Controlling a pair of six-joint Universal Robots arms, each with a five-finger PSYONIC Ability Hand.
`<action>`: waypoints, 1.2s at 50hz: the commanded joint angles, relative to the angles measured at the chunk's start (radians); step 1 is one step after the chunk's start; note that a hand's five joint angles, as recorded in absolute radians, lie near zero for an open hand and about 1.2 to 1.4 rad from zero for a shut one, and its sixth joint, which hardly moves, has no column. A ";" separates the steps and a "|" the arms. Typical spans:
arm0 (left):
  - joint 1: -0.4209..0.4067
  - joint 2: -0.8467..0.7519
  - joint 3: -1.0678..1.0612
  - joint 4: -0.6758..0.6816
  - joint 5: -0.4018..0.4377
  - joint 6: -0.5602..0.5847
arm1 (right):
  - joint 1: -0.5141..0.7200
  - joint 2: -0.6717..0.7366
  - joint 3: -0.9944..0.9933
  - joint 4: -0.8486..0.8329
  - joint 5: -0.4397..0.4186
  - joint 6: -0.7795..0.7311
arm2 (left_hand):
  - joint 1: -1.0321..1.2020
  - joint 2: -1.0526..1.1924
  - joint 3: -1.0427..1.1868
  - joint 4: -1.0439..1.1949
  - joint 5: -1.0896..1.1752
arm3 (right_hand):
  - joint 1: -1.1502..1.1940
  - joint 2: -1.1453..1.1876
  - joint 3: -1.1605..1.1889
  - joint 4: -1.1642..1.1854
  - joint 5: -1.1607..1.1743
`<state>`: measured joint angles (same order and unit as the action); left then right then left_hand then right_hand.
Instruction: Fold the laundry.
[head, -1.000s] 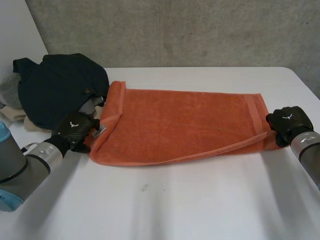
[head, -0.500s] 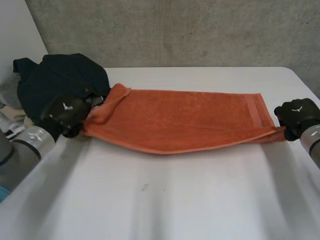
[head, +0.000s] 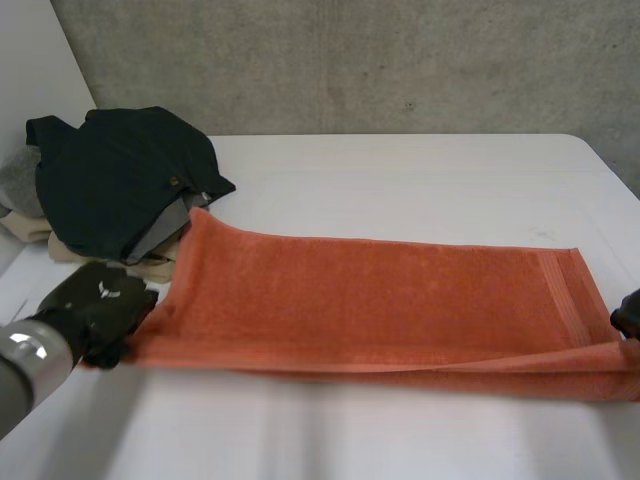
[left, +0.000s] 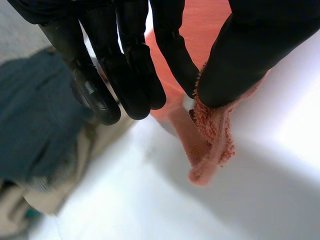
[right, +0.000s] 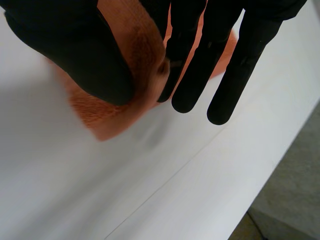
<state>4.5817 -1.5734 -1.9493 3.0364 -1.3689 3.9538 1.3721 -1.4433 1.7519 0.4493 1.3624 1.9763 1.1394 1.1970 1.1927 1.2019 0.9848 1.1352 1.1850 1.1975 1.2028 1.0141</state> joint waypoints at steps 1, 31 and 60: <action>-0.076 -0.247 0.162 0.235 0.004 -0.047 | 0.074 0.119 -0.083 -0.178 0.007 0.156 | 0.257 0.199 0.204 0.194 0.237 | 0.261 0.211 0.199 0.193 0.208; -0.279 -0.924 1.003 0.433 -0.183 -0.024 | 0.262 0.601 -0.600 -0.705 0.238 0.323 | -0.965 -1.022 -1.018 -1.027 -0.985 | -0.961 -1.010 -1.023 -1.028 -1.014; -0.300 -0.539 0.497 0.476 -0.180 -0.056 | 0.070 0.279 0.017 -0.576 -0.048 0.401 | -0.965 -1.022 -1.018 -1.027 -0.985 | -0.710 -0.759 -0.772 -0.777 -0.763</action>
<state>4.2792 -2.1125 -1.4291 3.4909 -1.5527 3.9062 1.4539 -1.1817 1.6821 0.0472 1.3227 2.3797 0.1874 0.2107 0.2164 0.2043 0.0496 0.3443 0.3380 0.3468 0.3481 0.1889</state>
